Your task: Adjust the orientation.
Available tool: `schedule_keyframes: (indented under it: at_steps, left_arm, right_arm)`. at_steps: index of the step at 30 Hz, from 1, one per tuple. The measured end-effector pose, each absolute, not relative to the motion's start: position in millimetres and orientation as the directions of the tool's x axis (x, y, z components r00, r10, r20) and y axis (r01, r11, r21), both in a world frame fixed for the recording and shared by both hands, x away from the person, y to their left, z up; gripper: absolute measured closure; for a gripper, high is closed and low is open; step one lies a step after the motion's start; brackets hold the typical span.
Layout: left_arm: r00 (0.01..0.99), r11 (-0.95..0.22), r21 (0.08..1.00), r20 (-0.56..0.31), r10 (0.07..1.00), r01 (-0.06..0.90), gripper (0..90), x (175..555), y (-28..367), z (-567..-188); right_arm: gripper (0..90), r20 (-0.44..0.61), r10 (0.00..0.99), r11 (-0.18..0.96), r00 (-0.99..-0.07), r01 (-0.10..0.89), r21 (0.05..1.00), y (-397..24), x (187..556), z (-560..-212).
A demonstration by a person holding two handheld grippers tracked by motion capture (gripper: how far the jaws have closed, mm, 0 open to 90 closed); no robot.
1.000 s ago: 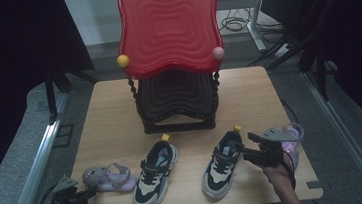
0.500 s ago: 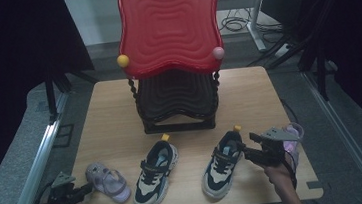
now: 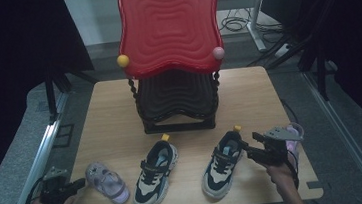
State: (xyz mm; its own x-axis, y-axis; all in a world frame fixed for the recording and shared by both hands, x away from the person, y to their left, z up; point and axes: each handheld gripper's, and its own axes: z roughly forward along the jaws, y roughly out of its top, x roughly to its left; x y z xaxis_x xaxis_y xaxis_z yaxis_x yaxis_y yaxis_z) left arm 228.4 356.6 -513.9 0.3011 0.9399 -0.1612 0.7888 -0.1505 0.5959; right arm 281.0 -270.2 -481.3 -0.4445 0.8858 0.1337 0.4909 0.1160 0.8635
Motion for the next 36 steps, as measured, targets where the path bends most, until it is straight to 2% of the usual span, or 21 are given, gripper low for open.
schedule_keyframes:
  at_steps: [18,36]
  left_arm:
    - [0.321,-0.165,0.581,-0.176,0.931,0.797,90.0,254.7,348.3,-509.1]
    - [0.348,-0.192,0.567,-0.181,0.92,0.801,90.0,276.1,339.4,-507.1]
  right_arm:
    - [37.5,0.134,0.888,0.118,-0.441,0.499,0.859,-270.3,281.8,-482.6]
    - [37.9,0.167,0.896,0.072,-0.411,0.507,0.859,-279.1,281.3,-479.7]
